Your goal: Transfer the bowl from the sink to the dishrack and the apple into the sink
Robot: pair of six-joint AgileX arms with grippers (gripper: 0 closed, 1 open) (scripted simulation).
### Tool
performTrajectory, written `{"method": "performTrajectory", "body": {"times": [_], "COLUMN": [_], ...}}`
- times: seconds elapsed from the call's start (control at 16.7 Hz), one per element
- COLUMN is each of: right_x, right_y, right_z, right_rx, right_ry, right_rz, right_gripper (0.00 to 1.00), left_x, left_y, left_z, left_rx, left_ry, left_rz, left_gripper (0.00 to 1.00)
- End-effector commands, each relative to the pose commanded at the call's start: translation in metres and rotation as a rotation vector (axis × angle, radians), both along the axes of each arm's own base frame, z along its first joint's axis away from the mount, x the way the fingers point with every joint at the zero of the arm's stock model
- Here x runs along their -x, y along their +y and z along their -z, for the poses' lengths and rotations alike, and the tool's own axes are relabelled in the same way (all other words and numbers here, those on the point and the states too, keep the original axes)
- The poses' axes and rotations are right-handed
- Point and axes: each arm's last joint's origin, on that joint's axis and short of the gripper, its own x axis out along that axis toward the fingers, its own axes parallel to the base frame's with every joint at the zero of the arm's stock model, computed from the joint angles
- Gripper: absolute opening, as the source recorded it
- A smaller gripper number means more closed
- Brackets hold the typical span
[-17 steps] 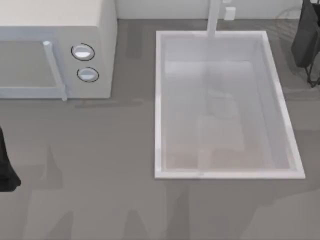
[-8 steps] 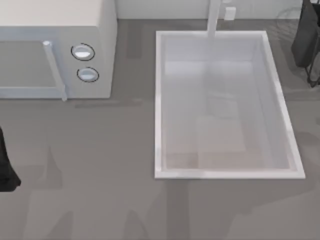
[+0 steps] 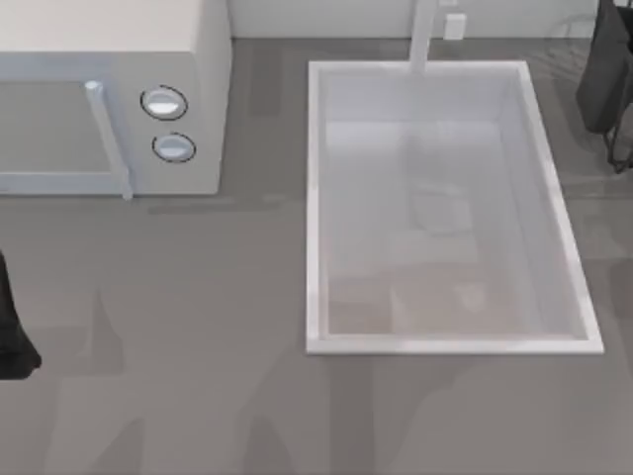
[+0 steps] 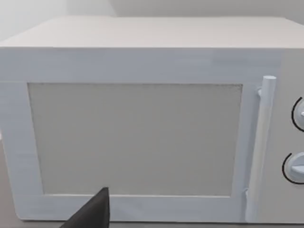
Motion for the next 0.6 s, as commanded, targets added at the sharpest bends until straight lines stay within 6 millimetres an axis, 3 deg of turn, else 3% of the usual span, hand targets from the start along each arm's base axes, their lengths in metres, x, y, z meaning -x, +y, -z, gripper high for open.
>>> {"method": "performTrajectory", "body": {"times": [0.3, 0.6], "right_x": [-0.016, 0.0], "right_y": [0.067, 0.14], "right_z": [0.011, 0.011], "right_rx": [0.101, 0.074], "right_ry": [-0.376, -0.792], "right_rz": [-0.088, -0.12], "right_gripper": [0.0, 0.0], "left_x": [0.0, 0.0], "left_y": [0.0, 0.0], "left_z": [0.0, 0.0], "left_rx": [0.0, 0.0], "left_ry": [0.0, 0.0], "left_rz": [0.0, 0.0], "left_gripper": [1.0, 1.0]}}
